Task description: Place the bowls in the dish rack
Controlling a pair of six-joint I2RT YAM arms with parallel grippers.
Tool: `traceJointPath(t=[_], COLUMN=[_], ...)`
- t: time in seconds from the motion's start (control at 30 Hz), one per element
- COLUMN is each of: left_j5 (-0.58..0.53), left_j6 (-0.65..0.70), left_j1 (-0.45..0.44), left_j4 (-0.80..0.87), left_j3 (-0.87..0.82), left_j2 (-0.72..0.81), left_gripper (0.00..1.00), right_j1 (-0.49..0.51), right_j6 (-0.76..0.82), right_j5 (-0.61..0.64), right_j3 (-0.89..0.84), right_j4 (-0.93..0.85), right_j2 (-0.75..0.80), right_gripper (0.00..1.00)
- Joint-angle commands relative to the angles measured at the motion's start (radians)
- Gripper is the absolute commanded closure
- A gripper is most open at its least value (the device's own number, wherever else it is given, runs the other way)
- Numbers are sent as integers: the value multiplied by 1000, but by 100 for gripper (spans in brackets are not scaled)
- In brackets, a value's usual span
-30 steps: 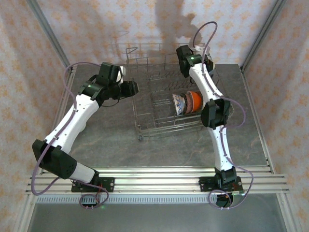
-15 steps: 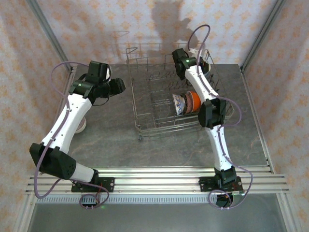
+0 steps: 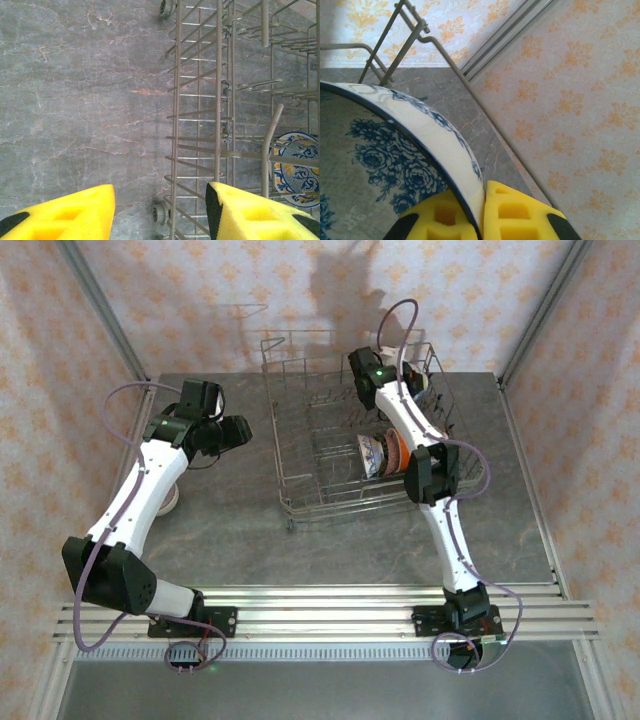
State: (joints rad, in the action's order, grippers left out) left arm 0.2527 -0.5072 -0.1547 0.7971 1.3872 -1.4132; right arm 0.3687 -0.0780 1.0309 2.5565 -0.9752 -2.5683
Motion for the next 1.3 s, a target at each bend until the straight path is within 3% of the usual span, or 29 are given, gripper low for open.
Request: traceJointPath(t=[0.0, 0.13, 0.37, 0.57, 0.83, 1.07, 1.27], left_j5=[-25, -31, -51, -62, -82, -97, -72], left_j6=[-14, -15, -10, -7, 22, 94, 82], left_j1=[3, 3, 8, 25, 152, 323, 406], left_j4=[19, 24, 47, 76, 186, 282, 264], left_j3=[-5, -5, -2, -1, 10, 8, -5], left_j2=[26, 28, 27, 19, 18, -31, -144], left_gripper=[48, 48, 47, 46, 39, 36, 37], right_j1=[14, 15, 17, 15, 11, 9, 10], right_j6=[30, 16, -2, 33, 79, 60, 40], right_j5=[59, -4, -156, -293, -434, -489, -567], right_j3=[38, 40, 78, 73, -6, -56, -244], right_j4=[14, -4, -58, -103, -140, -182, -129], right_j2=[-15, -18, 9, 61, 188, 285, 419], right_gripper=[88, 84, 49, 30, 9, 6, 6])
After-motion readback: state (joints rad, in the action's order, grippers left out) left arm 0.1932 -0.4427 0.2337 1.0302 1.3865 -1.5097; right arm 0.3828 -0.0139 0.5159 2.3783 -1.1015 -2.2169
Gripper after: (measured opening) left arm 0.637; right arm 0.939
